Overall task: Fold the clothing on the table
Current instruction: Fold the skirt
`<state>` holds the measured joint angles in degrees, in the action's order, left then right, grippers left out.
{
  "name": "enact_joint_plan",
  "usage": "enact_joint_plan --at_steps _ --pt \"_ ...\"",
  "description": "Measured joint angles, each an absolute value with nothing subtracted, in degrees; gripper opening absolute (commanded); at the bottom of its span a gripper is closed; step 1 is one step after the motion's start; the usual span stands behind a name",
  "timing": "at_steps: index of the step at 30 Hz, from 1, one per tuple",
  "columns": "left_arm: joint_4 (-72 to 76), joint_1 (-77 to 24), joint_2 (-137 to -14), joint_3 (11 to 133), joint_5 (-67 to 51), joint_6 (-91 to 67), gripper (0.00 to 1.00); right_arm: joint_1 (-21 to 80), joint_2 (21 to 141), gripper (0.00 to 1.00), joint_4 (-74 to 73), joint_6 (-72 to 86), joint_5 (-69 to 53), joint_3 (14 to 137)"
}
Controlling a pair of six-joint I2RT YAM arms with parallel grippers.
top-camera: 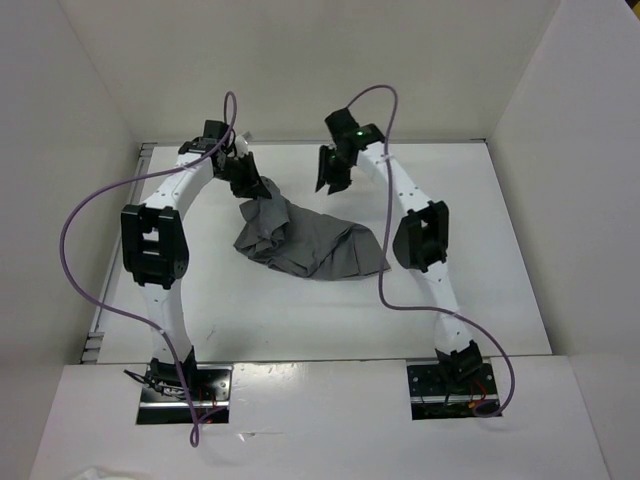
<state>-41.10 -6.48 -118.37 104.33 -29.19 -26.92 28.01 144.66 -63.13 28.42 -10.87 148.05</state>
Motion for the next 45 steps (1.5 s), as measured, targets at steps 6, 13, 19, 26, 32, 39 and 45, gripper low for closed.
enact_joint_plan --at_steps 6,13,19,26,32,39,45 --pt "-41.0 -6.2 -117.8 103.7 -29.3 -26.5 0.0 21.3 133.0 0.5 -63.6 27.0 -2.6 129.3" --pt "-40.8 -6.9 -117.1 103.3 -29.8 -25.3 0.0 20.4 124.4 0.5 -58.0 27.1 -5.1 99.1" --pt "-41.1 -9.6 -117.0 103.3 -29.8 -24.6 0.0 19.2 122.8 0.48 -54.0 27.6 -10.9 91.5" --pt "-41.1 -17.7 -117.0 103.3 -29.6 -25.6 0.0 18.6 123.0 0.47 -49.6 27.9 -15.5 91.3" --pt "-41.0 -25.0 -117.0 103.5 -29.7 -27.7 0.0 18.6 123.7 0.47 -48.2 28.3 -17.8 91.9" --pt "-41.2 -27.5 -119.0 106.4 -29.5 -28.8 0.33 18.6 124.1 0.47 -47.5 28.5 -18.9 92.3" --pt "-43.5 -27.9 -125.5 111.5 -28.3 -28.6 0.61 18.4 124.1 0.47 -47.4 28.5 -18.8 92.3"
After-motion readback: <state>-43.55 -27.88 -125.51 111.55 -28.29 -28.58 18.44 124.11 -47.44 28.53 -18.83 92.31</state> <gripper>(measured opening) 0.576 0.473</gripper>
